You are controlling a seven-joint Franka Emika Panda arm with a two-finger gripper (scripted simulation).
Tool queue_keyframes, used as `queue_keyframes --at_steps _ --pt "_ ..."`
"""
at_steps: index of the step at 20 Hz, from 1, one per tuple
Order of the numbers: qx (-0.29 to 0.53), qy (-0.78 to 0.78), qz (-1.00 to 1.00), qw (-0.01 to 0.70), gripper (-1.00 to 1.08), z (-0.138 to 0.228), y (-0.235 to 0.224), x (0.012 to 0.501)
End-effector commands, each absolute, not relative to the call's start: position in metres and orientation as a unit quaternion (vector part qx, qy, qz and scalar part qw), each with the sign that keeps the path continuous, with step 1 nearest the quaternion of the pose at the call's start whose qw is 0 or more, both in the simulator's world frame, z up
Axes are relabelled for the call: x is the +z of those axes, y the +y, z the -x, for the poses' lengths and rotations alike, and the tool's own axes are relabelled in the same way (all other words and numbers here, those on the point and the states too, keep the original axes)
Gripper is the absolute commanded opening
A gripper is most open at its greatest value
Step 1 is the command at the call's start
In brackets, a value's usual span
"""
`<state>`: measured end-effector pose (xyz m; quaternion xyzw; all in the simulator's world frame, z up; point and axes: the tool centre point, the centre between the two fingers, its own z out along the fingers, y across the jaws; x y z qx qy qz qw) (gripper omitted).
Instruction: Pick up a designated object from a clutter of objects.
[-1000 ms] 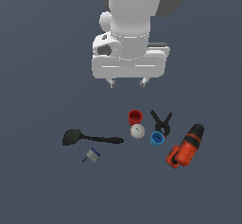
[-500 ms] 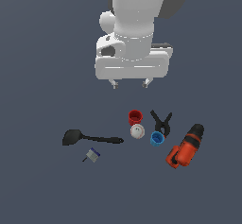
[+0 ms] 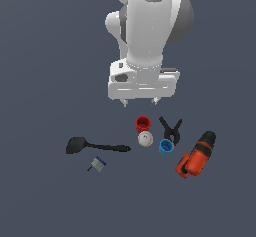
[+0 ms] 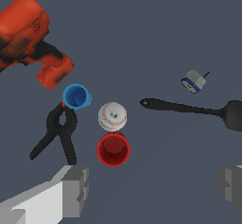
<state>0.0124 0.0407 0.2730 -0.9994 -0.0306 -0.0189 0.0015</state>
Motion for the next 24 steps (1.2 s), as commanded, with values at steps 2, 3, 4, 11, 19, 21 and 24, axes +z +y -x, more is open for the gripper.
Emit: queue_keyframes --at_steps 2,3,4,11,19,21,24 --pt "-0.015 -0.039 0.999 0.000 1.00 -0.008 0.047 0.239" --pt "-0.014 -0.041 0.999 -0.001 1.00 -0.007 0.049 0.228" --pt "-0.013 -0.044 0.999 -0.001 1.00 -0.005 0.051 0.217" --pt "-0.006 -0.063 0.998 -0.002 1.00 0.016 0.065 0.149" --pt "-0.001 -0.075 0.997 0.000 1.00 0.035 0.073 0.106" --pt "0.000 -0.077 0.997 0.000 1.00 0.038 0.074 0.101" --pt "0.000 -0.078 0.997 0.000 1.00 0.040 0.075 0.098"
